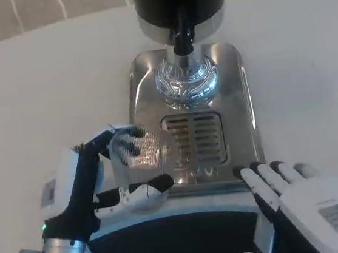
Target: Grasp the cup under the faucet to collect the drink, then remove the cup.
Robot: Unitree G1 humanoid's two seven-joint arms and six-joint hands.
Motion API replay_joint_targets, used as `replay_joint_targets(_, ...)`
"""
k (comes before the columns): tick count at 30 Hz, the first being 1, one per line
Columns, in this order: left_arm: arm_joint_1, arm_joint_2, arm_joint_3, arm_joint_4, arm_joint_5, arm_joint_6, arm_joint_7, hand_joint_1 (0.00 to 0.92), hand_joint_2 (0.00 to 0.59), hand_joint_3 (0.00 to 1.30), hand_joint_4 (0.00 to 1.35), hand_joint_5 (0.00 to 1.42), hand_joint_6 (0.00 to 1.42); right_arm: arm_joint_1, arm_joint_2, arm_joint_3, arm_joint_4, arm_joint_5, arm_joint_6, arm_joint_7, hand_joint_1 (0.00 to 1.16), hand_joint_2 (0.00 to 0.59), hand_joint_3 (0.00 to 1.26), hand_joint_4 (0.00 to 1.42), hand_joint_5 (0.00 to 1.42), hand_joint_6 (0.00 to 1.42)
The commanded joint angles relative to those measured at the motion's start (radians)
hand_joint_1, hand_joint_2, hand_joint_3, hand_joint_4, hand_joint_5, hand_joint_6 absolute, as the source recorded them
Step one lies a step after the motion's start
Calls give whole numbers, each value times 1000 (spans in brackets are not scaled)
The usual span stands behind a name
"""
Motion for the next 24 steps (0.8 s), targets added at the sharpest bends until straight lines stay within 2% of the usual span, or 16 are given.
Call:
replay_joint_targets(1, -63, 1, -26, 69, 4, 0, 56, 529, 97, 962, 1166, 1362, 1424, 19, 1, -22, -16, 17, -11, 7, 188, 516, 0, 0, 0, 0)
replay_joint_targets(6, -117, 3, -42, 111, -8, -9, 80, 529, 97, 962, 1166, 1362, 1424, 25, 7, -27, -16, 20, -10, 10, 188, 516, 0, 0, 0, 0)
replay_joint_targets(12, -163, -1, -63, 165, -6, -5, 97, 529, 97, 962, 1166, 1362, 1424, 19, 16, -5, -16, 7, -2, 30, 188, 516, 0, 0, 0, 0)
replay_joint_targets(24, -282, -64, -113, 294, -11, 3, 136, 529, 97, 962, 1166, 1362, 1424, 5, 27, -38, -16, 5, -10, 47, 188, 516, 0, 0, 0, 0)
